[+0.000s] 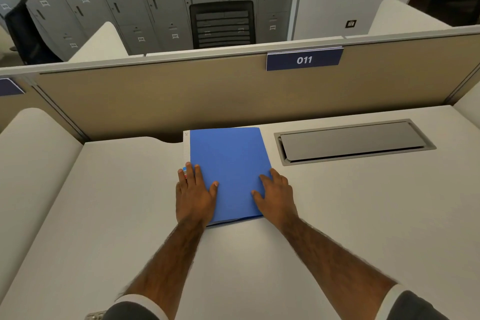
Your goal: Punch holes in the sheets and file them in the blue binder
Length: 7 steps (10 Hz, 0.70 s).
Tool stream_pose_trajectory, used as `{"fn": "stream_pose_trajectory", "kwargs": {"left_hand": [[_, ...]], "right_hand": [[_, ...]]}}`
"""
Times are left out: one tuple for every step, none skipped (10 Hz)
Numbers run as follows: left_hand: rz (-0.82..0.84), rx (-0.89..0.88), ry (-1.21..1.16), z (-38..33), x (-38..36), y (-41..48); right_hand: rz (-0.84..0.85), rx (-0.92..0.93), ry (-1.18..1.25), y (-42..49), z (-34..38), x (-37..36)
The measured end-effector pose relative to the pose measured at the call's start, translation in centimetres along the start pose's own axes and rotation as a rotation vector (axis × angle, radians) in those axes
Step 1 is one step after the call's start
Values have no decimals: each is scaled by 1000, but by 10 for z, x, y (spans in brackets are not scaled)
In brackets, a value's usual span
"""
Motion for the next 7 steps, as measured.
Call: {"fn": "stream_pose_trajectory", "kwargs": {"left_hand": [[-9, -3, 17, 1, -1, 1], [-22, -39, 87, 2, -3, -3], [-7, -72, 131, 3, -7, -3], [-13, -87, 183, 5, -11, -5], [-3, -80, 183, 5, -10, -3], [-17, -67, 153, 0, -5, -5], [-7, -53, 126, -1, -4, -7]], "right_hand": [[19, 26, -22, 2, 1, -4], [50, 60, -71, -2, 6, -15], [53, 68, -86, -7, 5, -22], [38, 95, -124, -13, 3, -28], [30, 101, -112, -14, 4, -29], [32, 83, -85, -14, 4, -26], [37, 64, -91, -15, 2, -22]]}}
Point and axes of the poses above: each hand's wrist, its own y-axis towards the middle knuckle, its own x-axis out of the back of the hand, z = x × y, the point moved 5 cm from there along y, towards the middle knuckle, and after that the axes turned 12 degrees about -y, right-handed, at the moved point
